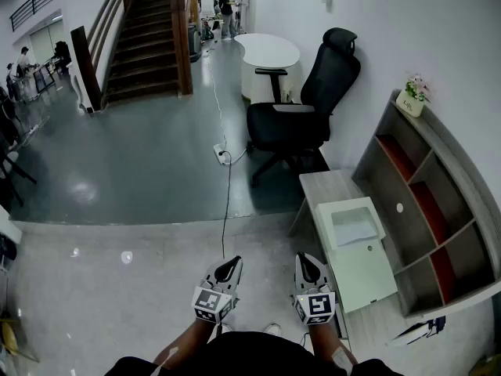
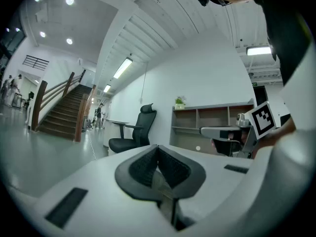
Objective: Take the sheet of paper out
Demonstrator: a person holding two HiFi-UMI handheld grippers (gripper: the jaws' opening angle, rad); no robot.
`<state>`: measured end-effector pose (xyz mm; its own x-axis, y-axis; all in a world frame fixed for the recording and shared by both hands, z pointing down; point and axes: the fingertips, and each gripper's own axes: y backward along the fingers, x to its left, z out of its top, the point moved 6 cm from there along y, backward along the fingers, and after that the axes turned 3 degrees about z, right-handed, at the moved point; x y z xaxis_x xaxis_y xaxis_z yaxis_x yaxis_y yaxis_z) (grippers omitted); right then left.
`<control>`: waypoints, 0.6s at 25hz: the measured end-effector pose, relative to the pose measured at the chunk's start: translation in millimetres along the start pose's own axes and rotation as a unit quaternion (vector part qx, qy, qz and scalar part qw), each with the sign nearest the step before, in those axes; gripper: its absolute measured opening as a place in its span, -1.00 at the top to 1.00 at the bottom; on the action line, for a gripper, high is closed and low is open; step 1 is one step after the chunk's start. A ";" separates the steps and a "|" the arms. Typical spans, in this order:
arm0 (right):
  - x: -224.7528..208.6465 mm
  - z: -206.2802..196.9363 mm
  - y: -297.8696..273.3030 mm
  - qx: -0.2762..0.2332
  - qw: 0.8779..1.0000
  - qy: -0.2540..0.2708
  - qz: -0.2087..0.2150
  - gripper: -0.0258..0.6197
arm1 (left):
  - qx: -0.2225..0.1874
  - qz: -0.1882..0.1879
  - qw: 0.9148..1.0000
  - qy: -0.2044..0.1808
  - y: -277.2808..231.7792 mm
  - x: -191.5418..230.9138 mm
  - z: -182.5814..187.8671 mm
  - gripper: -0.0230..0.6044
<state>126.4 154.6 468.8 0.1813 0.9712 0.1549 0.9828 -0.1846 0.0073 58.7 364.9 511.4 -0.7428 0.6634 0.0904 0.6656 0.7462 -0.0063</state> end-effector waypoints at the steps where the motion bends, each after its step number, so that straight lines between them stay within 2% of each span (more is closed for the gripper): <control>1: -1.5 -1.2 -0.3 -0.002 1.000 -0.005 0.003 0.85 | -0.001 0.001 1.000 -0.001 -1.7 0.1 -0.3 0.90; 9: -2.8 -5.2 -4.1 -0.001 1.000 -0.020 0.007 0.85 | 0.001 0.003 1.000 -0.003 -3.4 4.5 -0.7 0.90; 15: 10.7 1.2 -11.1 -0.016 1.000 -0.005 -0.003 0.85 | -0.002 0.005 1.000 -0.003 6.5 18.2 -0.2 0.90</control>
<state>117.5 167.2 469.1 0.1759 0.9736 0.1453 0.9823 -0.1833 0.0394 49.5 381.8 513.2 -0.7365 0.6711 0.0842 0.6733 0.7394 -0.0037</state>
